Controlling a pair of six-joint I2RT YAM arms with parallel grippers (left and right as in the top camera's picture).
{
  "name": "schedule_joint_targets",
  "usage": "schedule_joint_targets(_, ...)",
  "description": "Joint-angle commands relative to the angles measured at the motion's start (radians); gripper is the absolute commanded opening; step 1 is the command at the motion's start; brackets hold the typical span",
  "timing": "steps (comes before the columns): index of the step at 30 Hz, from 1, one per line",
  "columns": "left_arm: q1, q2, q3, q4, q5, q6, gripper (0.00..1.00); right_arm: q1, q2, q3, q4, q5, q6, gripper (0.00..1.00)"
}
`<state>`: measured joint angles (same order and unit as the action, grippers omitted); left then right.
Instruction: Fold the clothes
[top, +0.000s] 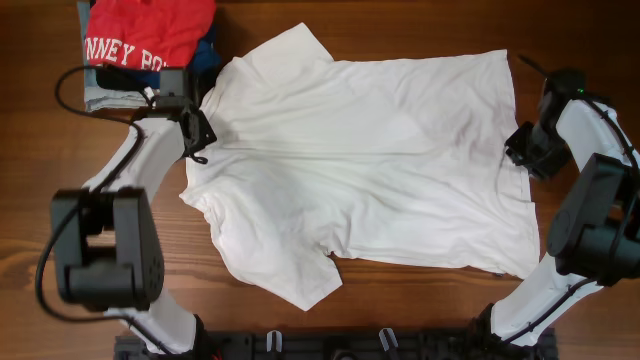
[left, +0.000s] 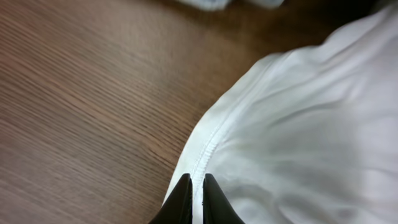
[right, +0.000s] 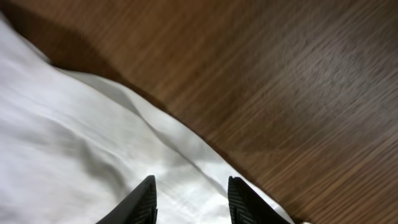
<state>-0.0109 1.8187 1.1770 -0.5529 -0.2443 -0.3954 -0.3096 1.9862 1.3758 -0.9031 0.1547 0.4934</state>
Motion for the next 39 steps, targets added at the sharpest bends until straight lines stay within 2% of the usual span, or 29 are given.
schedule_joint_targets(1, 0.006, -0.151, -0.004, 0.02, -0.013, -0.009, 0.06, 0.002, -0.083, 0.098, -0.027, -0.037, -0.001, 0.4)
schedule_joint_targets(3, 0.005, -0.197, -0.004, 0.058, 0.101, -0.002, 0.04, 0.004, -0.115, 0.142, -0.007, -0.196, -0.104, 0.43)
schedule_joint_targets(4, -0.002, -0.203, -0.004, 0.095, 0.188, -0.002, 0.04, 0.007, -0.125, 0.157, 0.024, -0.337, -0.183, 0.44)
schedule_joint_targets(6, -0.031, -0.193, -0.004, 0.167, 0.3, -0.002, 0.04, 0.024, -0.124, 0.158, 0.093, -0.486, -0.226, 0.44)
schedule_joint_targets(9, -0.117, -0.113, -0.004, 0.33, 0.319, -0.002, 0.04, 0.108, -0.082, 0.156, 0.214, -0.5, -0.23, 0.31)
schedule_joint_targets(12, -0.162, -0.006, -0.004, 0.466, 0.319, -0.004, 0.04, 0.187, -0.014, 0.156, 0.332, -0.463, -0.224, 0.09)
schedule_joint_targets(13, -0.164, 0.015, -0.004, 0.48, 0.319, -0.006, 0.04, 0.2, 0.006, 0.156, 0.354, -0.443, -0.214, 0.05)
schedule_joint_targets(20, -0.149, 0.192, -0.004, 0.552, 0.294, -0.005, 0.04, 0.217, 0.151, 0.156, 0.462, -0.386, -0.179, 0.05)
schedule_joint_targets(25, -0.142, 0.227, -0.004, 0.573, 0.193, -0.001, 0.04, 0.217, 0.19, 0.156, 0.484, -0.281, -0.181, 0.04)
schedule_joint_targets(36, -0.084, 0.287, -0.004, 0.599, 0.191, -0.002, 0.04, 0.197, 0.243, 0.156, 0.527, -0.254, -0.206, 0.04)
schedule_joint_targets(39, -0.076, 0.304, -0.004, 0.599, 0.19, -0.002, 0.04, 0.197, 0.244, 0.156, 0.529, -0.19, -0.206, 0.04)
